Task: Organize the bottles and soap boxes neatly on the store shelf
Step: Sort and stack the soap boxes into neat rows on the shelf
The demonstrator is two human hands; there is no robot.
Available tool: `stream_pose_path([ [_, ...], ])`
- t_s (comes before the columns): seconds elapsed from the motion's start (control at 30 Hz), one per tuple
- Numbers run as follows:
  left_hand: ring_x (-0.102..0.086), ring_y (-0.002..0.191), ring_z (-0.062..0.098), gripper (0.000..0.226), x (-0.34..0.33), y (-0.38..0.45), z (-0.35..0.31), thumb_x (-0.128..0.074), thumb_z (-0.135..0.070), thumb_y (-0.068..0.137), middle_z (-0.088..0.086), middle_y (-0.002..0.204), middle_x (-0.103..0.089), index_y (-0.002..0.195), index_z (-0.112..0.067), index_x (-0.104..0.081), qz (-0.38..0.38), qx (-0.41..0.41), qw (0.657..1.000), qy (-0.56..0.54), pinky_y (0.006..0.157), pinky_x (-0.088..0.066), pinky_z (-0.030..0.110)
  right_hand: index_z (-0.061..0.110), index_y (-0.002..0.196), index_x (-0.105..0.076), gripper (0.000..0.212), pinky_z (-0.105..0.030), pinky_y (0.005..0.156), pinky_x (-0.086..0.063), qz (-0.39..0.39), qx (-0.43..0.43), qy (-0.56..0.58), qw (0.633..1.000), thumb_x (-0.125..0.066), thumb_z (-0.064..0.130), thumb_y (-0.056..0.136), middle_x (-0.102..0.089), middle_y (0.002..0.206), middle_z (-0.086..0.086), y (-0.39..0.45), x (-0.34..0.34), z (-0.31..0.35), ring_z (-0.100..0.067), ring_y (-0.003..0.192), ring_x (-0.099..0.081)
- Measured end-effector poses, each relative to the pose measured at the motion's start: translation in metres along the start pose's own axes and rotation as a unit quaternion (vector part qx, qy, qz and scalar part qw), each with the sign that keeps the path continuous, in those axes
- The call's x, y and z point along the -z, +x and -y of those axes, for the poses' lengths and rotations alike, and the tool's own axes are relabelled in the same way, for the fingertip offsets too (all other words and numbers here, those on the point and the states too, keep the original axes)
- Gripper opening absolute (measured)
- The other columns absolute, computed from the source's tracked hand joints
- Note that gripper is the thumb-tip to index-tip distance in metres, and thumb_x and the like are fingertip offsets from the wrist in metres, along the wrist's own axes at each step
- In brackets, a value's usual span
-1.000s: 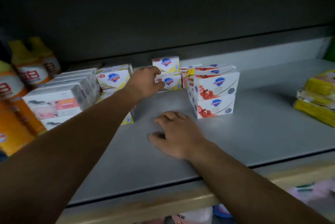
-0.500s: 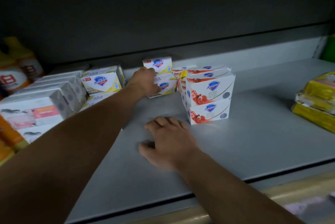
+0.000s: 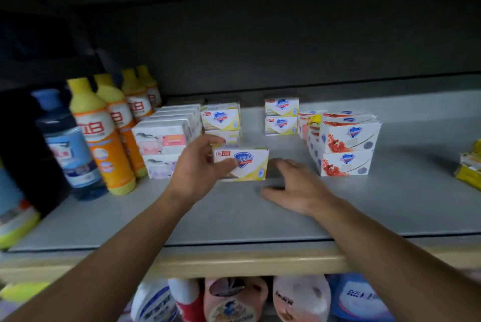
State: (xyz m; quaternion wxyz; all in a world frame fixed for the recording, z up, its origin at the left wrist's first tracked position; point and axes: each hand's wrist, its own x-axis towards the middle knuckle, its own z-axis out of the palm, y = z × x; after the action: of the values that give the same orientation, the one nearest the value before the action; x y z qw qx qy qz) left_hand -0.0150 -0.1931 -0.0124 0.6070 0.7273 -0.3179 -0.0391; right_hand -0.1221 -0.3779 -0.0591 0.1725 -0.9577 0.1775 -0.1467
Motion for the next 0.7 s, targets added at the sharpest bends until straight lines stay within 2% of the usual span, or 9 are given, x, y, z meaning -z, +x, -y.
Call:
stream_pose_path([
  [0.07, -0.073, 0.079, 0.022, 0.025, 0.01, -0.015, 0.012, -0.076, -0.002, 0.079, 0.014, 0.093, -0.074, 0.098, -0.011, -0.062, -0.023, 0.058, 0.993, -0.098, 0.061, -0.057, 0.028, 0.032, 0.145, -0.033, 0.086, -0.029, 0.106, -0.038, -0.006, 0.03, 0.063, 0.998, -0.072, 0.054, 0.071, -0.044, 0.144, 0.006, -0.005, 0.003, 0.004, -0.012, 0.132, -0.042],
  [0.17, -0.072, 0.087, 0.025, 0.025, 0.02, -0.024, 0.028, -0.072, -0.009, 0.085, 0.016, 0.1, -0.075, 0.106, 0.001, -0.063, -0.027, 0.134, 0.966, -0.219, 0.078, -0.058, 0.04, 0.038, 0.149, -0.022, 0.107, -0.004, 0.095, -0.03, 0.004, 0.096, 0.16, 0.983, -0.086, 0.039, 0.064, -0.033, 0.142, 0.016, -0.008, 0.002, 0.024, 0.006, 0.123, -0.036],
  [0.2, -0.072, 0.089, 0.026, 0.026, 0.022, -0.025, 0.031, -0.07, -0.01, 0.087, 0.018, 0.102, -0.074, 0.109, 0.002, -0.063, -0.022, 0.147, 0.956, -0.253, 0.081, -0.057, 0.043, 0.043, 0.148, -0.02, 0.109, -0.003, 0.095, -0.03, 0.007, 0.116, 0.18, 0.977, -0.087, 0.033, 0.063, -0.031, 0.141, 0.019, -0.008, 0.001, 0.033, 0.008, 0.121, -0.038],
  [0.3, -0.073, 0.082, 0.023, 0.022, 0.027, -0.024, 0.036, -0.067, -0.008, 0.087, 0.018, 0.099, -0.074, 0.107, 0.002, -0.066, -0.01, 0.135, 0.942, -0.306, 0.07, -0.061, 0.033, 0.042, 0.145, -0.032, 0.099, -0.01, 0.1, -0.037, -0.02, 0.16, 0.213, 0.964, -0.084, 0.015, 0.066, -0.037, 0.139, 0.016, -0.007, -0.009, 0.055, 0.004, 0.123, -0.045],
  [0.43, -0.073, 0.08, 0.023, 0.018, 0.029, -0.022, 0.038, -0.068, -0.007, 0.086, 0.017, 0.096, -0.075, 0.102, 0.0, -0.067, -0.02, 0.126, 0.937, -0.324, 0.066, -0.06, 0.03, 0.034, 0.136, -0.048, 0.079, -0.01, 0.092, -0.042, -0.097, 0.155, 0.245, 0.952, -0.079, 0.005, 0.069, -0.054, 0.125, 0.01, -0.013, -0.027, 0.067, -0.003, 0.113, -0.055],
  [0.53, -0.07, 0.07, 0.017, 0.005, 0.03, -0.021, 0.041, -0.066, -0.012, 0.089, 0.007, 0.084, -0.075, 0.09, -0.015, -0.071, -0.009, 0.114, 0.95, -0.29, 0.057, -0.056, 0.027, 0.039, 0.125, -0.05, 0.069, -0.013, 0.079, -0.05, -0.118, 0.106, 0.327, 0.932, -0.081, 0.014, 0.068, -0.068, 0.104, 0.02, -0.015, -0.029, 0.064, 0.002, 0.094, -0.065],
  [0.57, -0.068, 0.066, 0.016, 0.011, 0.031, -0.021, 0.042, -0.065, -0.013, 0.09, 0.005, 0.08, -0.074, 0.084, -0.018, -0.073, 0.001, 0.108, 0.953, -0.282, 0.056, -0.055, 0.028, 0.041, 0.12, -0.053, 0.06, -0.017, 0.079, -0.052, -0.128, 0.085, 0.347, 0.925, -0.079, 0.022, 0.07, -0.07, 0.1, 0.02, -0.014, -0.028, 0.062, -0.001, 0.091, -0.066],
  [0.67, -0.062, 0.061, 0.017, 0.024, 0.033, -0.023, 0.045, -0.061, -0.019, 0.092, 0.009, 0.072, -0.07, 0.073, -0.023, -0.075, 0.035, 0.082, 0.961, -0.261, 0.057, -0.051, 0.026, 0.032, 0.103, -0.065, 0.029, -0.042, 0.082, -0.056, -0.126, 0.003, 0.39, 0.912, -0.068, 0.046, 0.078, -0.072, 0.091, 0.003, -0.01, -0.024, 0.058, -0.017, 0.08, -0.069],
  [0.7, -0.06, 0.06, 0.018, 0.023, 0.032, -0.023, 0.046, -0.062, -0.024, 0.092, 0.011, 0.069, -0.069, 0.073, -0.019, -0.073, 0.038, 0.072, 0.967, -0.242, 0.056, -0.049, 0.027, 0.03, 0.096, -0.068, 0.036, -0.044, 0.076, -0.056, -0.117, -0.025, 0.398, 0.91, -0.061, 0.059, 0.076, -0.073, 0.085, -0.001, -0.01, -0.024, 0.057, -0.018, 0.072, -0.069],
])
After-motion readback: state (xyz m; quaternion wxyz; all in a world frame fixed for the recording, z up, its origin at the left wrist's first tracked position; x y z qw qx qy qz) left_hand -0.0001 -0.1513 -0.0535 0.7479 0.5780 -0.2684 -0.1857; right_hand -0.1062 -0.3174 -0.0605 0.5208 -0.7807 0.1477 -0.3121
